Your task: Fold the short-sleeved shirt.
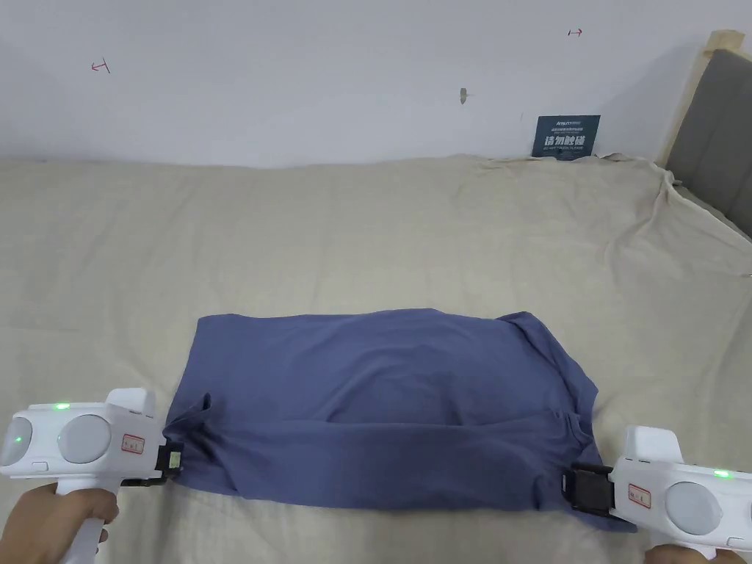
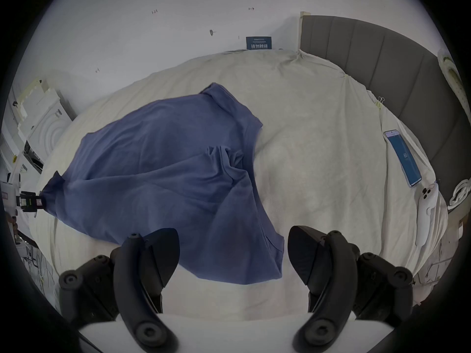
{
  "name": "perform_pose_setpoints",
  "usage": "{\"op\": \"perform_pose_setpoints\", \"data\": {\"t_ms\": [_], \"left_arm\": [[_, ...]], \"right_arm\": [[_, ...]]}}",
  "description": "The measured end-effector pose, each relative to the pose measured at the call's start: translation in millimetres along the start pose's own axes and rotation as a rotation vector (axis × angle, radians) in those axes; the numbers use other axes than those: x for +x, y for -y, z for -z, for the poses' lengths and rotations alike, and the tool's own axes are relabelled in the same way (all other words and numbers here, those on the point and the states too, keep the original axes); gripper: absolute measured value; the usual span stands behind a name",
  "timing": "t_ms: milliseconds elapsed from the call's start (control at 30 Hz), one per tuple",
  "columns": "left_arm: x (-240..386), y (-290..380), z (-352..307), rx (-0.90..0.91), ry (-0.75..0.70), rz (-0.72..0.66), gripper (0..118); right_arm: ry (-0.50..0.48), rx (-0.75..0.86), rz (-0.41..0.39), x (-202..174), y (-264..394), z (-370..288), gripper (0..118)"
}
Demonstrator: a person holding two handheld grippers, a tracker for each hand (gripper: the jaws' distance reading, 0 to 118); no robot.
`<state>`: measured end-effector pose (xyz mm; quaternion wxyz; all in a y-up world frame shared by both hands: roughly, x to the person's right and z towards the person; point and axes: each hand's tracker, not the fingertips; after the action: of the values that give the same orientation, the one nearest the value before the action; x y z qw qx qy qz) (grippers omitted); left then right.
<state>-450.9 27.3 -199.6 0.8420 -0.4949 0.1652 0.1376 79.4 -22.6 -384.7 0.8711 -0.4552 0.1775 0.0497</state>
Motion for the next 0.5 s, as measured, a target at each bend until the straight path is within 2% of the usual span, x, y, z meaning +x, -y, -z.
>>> {"op": "perform_pose_setpoints", "data": {"t_ms": [133, 167, 233, 267, 500], "left_arm": [[0, 2, 0, -0.001, 0.003, 0.001, 4], [-1, 1, 1, 0.001, 0.003, 0.002, 4], [-1, 1, 1, 0.003, 0.004, 0.0, 4], [-1, 1, 1, 0.004, 0.005, -0.001, 4], [-1, 10, -5, 0.013, -0.003, -0.014, 4]], "right_arm": [[0.042, -0.065, -0.048, -5, 4, 14, 89], [0.042, -0.074, -0.053, -5, 6, 18, 82], [0.03, -0.092, -0.062, -10, 10, 22, 35], [0.022, -0.095, -0.067, -11, 11, 23, 6], [-0.016, -0.031, -0.071, -5, 8, 3, 5]]}}
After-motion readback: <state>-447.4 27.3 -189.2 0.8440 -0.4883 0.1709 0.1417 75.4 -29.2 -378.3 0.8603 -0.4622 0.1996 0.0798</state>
